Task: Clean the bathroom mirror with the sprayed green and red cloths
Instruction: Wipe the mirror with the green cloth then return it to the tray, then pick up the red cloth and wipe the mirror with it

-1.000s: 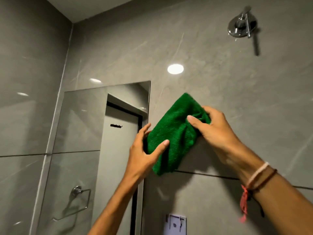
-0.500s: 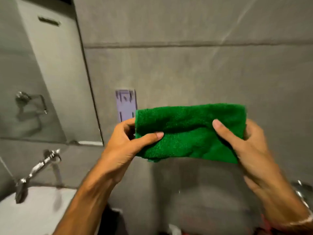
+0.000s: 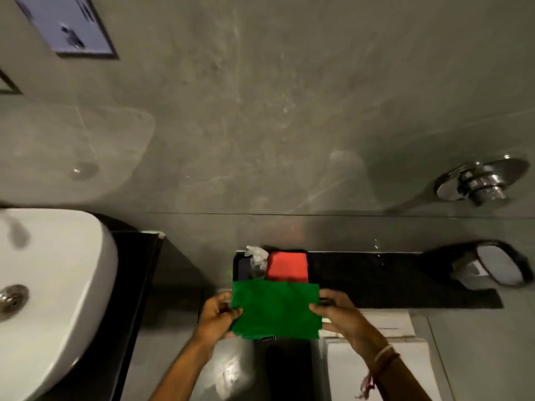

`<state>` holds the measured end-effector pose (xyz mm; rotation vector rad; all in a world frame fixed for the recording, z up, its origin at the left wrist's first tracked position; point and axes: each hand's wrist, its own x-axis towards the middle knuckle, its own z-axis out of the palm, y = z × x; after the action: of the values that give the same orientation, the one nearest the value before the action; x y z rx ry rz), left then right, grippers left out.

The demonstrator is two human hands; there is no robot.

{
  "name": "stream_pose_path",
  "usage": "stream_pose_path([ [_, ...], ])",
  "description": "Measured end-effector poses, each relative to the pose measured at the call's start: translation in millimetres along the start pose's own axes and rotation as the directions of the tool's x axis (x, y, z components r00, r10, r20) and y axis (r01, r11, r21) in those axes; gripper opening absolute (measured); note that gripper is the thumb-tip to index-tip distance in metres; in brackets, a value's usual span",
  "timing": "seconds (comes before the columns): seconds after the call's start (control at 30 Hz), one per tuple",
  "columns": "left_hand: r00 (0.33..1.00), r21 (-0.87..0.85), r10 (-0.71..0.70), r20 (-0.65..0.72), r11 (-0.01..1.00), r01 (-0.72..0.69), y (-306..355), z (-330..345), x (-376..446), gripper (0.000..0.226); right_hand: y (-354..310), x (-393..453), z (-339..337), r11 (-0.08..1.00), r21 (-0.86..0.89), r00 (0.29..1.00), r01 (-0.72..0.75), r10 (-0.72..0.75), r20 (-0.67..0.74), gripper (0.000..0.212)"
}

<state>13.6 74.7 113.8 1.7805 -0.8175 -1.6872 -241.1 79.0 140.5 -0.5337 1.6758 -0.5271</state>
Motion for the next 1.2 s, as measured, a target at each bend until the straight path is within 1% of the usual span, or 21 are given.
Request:
stream_pose_path([
  [0.1, 0.999, 0.083, 0.017, -0.039, 0.996, -0.014, -27, 14, 32, 0.022, 24, 46, 11, 0.987, -0.095, 0.991, -0.129, 0.132, 0.018, 0.038],
  [0.17, 0.997, 0.191, 0.059, -0.051, 0.98, -0.048, -34, 19, 49, 0.024, 27, 68, 16, 0.968, -0.209, 0.99, -0.141, 0.138, -0.028, 0.012],
  [0.2, 0.994, 0.267, 0.096, -0.057, 0.961, -0.078, -37, 18, 56, 0.021, 27, 79, 17, 0.955, -0.279, 0.994, -0.102, 0.088, -0.063, 0.016],
  [0.23, 0.986, 0.372, 0.144, -0.077, 0.922, -0.106, -40, 15, 64, 0.019, 26, 93, 17, 0.934, -0.351, 0.995, -0.061, 0.029, -0.096, 0.028],
  [0.3, 0.954, 0.611, 0.258, -0.15, 0.783, -0.116, -43, 5, 82, 0.022, 17, 114, 19, 0.904, -0.427, 0.975, 0.025, -0.116, -0.188, 0.036],
  [0.33, 0.936, 0.729, 0.297, -0.187, 0.681, -0.071, -44, 1, 89, 0.027, 14, 122, 20, 0.899, -0.435, 0.962, 0.052, -0.162, -0.22, 0.046],
  [0.4, 0.898, 0.871, 0.39, -0.203, 0.49, -0.016, -38, -9, 97, 0.037, 2, 133, 26, 0.896, -0.435, 0.949, 0.093, -0.212, -0.234, 0.059],
  [0.5, 0.86, 0.956, 0.489, -0.146, 0.293, -0.004, -21, -26, 99, 0.042, -13, 147, 44, 0.883, -0.462, 0.953, 0.083, -0.205, -0.221, 0.067],
  [0.57, 0.852, 0.979, 0.514, -0.102, 0.204, -0.007, -11, -33, 99, 0.043, -13, 155, 50, 0.886, -0.463, 0.958, 0.039, -0.165, -0.235, 0.074],
  [0.67, 0.803, 0.997, 0.596, -0.012, 0.067, -0.034, 12, -47, 94, 0.041, -14, 159, 56, 0.918, -0.395, 0.965, -0.016, -0.089, -0.246, 0.07],
  [0.73, 0.746, 0.998, 0.663, 0.064, -0.032, -0.057, 27, -51, 89, 0.036, -16, 154, 51, 0.912, -0.411, 0.964, 0.012, -0.119, -0.237, 0.061],
  [0.8, 0.668, 0.99, 0.731, 0.139, -0.099, -0.097, 40, -53, 79, 0.031, -22, 138, 40, 0.864, -0.487, 0.946, 0.127, -0.252, -0.202, 0.051],
  [0.87, 0.585, 0.985, 0.794, 0.168, -0.109, -0.136, 57, -57, 65, 0.03, -28, 116, 23, 0.789, -0.541, 0.885, 0.289, -0.436, -0.163, 0.051],
  [0.9, 0.535, 0.983, 0.828, 0.168, -0.101, -0.153, 68, -58, 58, 0.028, -33, 104, 13, 0.761, -0.547, 0.858, 0.349, -0.494, -0.139, 0.05],
  [0.97, 0.393, 0.97, 0.899, 0.192, -0.115, -0.212, 96, -57, 36, 0.023, -56, 68, -7, 0.745, -0.49, 0.847, 0.453, -0.532, -0.025, 0.04],
  [1.03, 0.214, 0.948, 0.954, 0.208, -0.143, -0.284, 134, -54, 11, 0.018, -102, 18, -19, 0.695, -0.396, 0.795, 0.6, -0.574, 0.196, 0.029],
  [1.07, 0.16, 0.922, 0.969, 0.186, -0.117, -0.368, 155, -52, -2, 0.017, -130, -12, -20, 0.644, -0.346, 0.731, 0.682, -0.604, 0.318, 0.027],
  [1.1, 0.153, 0.865, 0.981, 0.118, -0.025, -0.501, 173, -49, -19, 0.017, -159, -44, -16, 0.581, -0.293, 0.647, 0.76, -0.634, 0.424, 0.029],
  [1.13, 0.22, 0.725, 0.976, -0.001, 0.152, -0.672, 189, -46, -40, 0.018, -187, -79, -9, 0.543, -0.223, 0.573, 0.809, -0.648, 0.502, 0.032],
  [1.17, 0.338, 0.459, 0.935, -0.11, 0.35, -0.817, 207, -46, -62, 0.021, -216, -112, 0, 0.487, -0.152, 0.482, 0.86, -0.678, 0.554, 0.033],
  [1.2, 0.492, 0.077, 0.859, -0.143, 0.505, -0.86, 223, -46, -80, 0.026, -244, -140, 12, 0.412, -0.108, 0.394, 0.905, -0.714, 0.579, 0.031],
])
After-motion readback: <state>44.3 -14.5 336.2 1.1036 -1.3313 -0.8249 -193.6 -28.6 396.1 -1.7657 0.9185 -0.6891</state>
